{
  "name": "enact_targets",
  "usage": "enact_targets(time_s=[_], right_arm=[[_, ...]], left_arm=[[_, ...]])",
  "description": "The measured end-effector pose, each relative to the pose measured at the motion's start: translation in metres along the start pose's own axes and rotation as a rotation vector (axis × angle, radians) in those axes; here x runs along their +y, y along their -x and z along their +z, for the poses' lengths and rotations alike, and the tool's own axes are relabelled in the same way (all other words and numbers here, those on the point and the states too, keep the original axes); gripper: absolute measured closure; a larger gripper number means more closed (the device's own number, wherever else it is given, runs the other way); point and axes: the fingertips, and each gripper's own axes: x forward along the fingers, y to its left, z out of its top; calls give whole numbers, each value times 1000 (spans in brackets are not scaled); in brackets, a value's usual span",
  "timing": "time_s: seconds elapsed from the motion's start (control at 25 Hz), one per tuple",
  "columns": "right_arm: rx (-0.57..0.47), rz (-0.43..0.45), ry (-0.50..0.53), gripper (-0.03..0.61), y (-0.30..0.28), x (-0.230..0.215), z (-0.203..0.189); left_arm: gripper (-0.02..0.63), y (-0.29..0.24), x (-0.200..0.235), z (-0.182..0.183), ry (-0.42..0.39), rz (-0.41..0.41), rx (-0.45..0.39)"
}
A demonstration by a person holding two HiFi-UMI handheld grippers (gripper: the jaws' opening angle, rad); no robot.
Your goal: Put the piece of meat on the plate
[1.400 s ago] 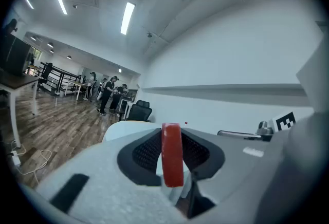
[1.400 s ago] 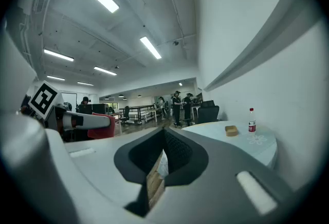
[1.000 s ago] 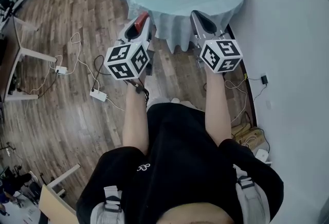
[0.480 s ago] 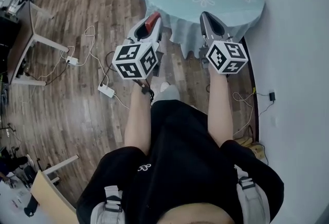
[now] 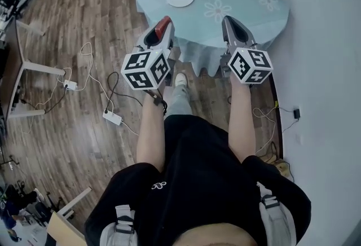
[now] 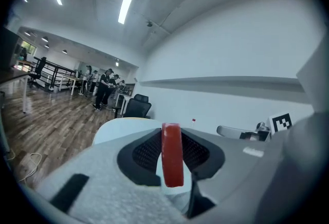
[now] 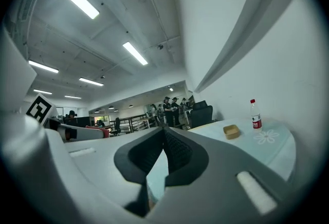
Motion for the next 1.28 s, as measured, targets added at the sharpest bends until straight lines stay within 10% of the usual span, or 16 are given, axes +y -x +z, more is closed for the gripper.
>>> enact_targets(time_s=[0.48,0.8,1.28], right_arm=[[114,-35,-76,569,-246,-63,-19],[239,-150,-120,569,-262,-143,-51],[271,-95,-82,569,-277,-174,-34]], left_arm=[[526,-228,138,27,47,-74,179],[525,-309,182,-79,304,-119,426],[523,-387,202,-171,118,-133,785]])
